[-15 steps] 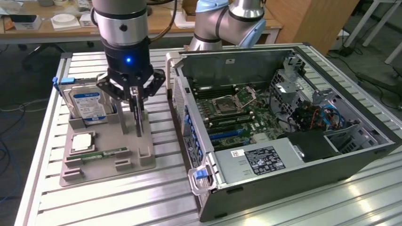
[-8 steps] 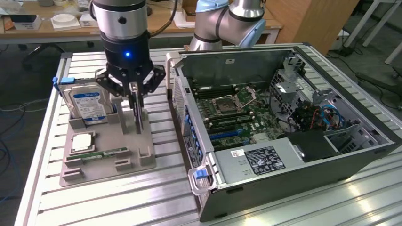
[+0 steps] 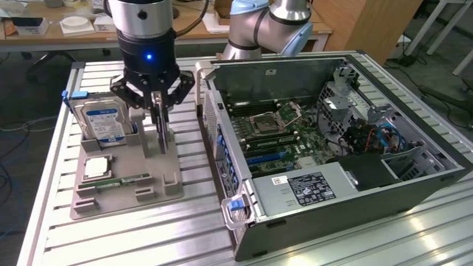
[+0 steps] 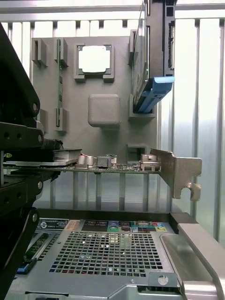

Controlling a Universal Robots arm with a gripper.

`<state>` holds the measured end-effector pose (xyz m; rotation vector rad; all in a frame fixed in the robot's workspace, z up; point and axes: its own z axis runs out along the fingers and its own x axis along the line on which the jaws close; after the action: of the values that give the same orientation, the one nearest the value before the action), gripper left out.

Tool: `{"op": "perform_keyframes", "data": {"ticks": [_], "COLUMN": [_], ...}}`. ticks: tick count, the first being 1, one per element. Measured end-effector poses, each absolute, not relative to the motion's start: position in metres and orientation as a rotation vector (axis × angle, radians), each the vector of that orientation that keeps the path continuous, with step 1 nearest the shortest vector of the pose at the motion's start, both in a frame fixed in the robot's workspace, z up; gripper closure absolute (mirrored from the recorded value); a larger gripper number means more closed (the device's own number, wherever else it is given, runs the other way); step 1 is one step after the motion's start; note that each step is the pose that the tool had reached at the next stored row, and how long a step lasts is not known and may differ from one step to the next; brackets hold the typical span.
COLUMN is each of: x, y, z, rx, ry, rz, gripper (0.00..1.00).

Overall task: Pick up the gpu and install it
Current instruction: 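Pick up the gpu and move the gpu toward the slot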

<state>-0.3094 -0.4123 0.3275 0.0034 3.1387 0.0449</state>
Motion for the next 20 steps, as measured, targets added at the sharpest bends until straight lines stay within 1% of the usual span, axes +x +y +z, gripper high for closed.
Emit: {"op": "perform_keyframes", "data": {"ticks": [20], "x": [-0.309], "y": [-0.412], "z": [0.351], "rx": [0.003], "ry": [3.135], "rz": [0.045], "gripper": [0.74]}}
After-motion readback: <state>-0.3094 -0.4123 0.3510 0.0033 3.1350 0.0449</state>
